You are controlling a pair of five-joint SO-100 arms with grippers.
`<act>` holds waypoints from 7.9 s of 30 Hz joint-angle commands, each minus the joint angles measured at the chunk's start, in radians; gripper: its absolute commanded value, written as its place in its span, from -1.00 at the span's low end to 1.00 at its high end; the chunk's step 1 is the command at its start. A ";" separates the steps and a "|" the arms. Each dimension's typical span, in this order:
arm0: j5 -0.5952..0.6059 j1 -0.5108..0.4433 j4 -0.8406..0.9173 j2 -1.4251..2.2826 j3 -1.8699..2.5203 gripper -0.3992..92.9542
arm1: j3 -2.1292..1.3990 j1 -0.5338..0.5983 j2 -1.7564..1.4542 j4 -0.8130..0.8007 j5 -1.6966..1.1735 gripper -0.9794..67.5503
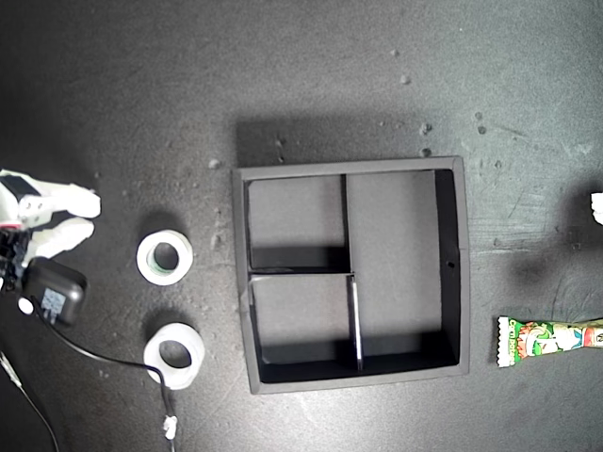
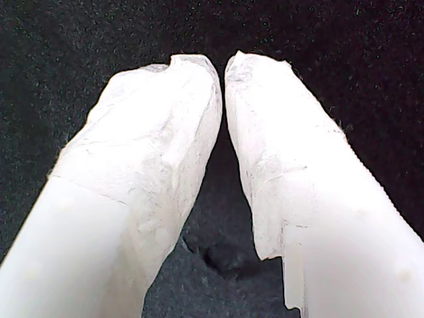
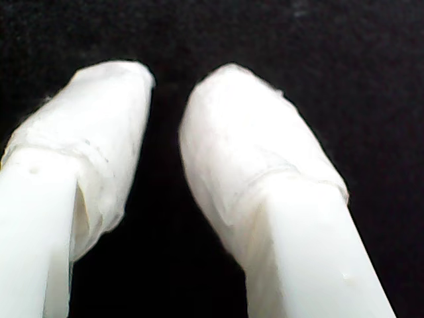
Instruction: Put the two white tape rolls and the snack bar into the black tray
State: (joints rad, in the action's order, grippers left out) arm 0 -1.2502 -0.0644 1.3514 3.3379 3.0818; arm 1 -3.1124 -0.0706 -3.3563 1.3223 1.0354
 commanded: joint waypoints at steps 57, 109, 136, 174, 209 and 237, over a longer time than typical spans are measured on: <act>0.390 -0.046 -0.515 0.046 -0.005 -0.77 | -0.012 0.026 0.005 -0.529 -0.244 -0.98; 0.295 -0.258 -0.377 -1.531 -1.005 -0.63 | -0.012 0.153 0.005 -0.523 0.190 -0.84; 0.285 -0.230 -0.296 -1.486 -1.035 -0.68 | -0.012 0.198 0.005 -0.600 0.130 -0.78; 0.235 -0.094 -0.354 -1.509 -0.939 -0.99 | -0.012 0.261 0.005 -0.703 0.038 -0.71; 0.460 -0.078 0.101 -1.987 -2.161 -0.99 | 0.268 0.069 0.006 -0.532 0.568 -0.43; 0.324 -0.278 0.482 -2.775 -3.102 -0.77 | 0.815 0.534 0.836 -0.588 0.604 -0.10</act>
State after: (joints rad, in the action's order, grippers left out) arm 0 -0.9066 -0.3375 1.8162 0.5645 0.0077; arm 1 -2.2565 0.4188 -2.5280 0.7286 1.4051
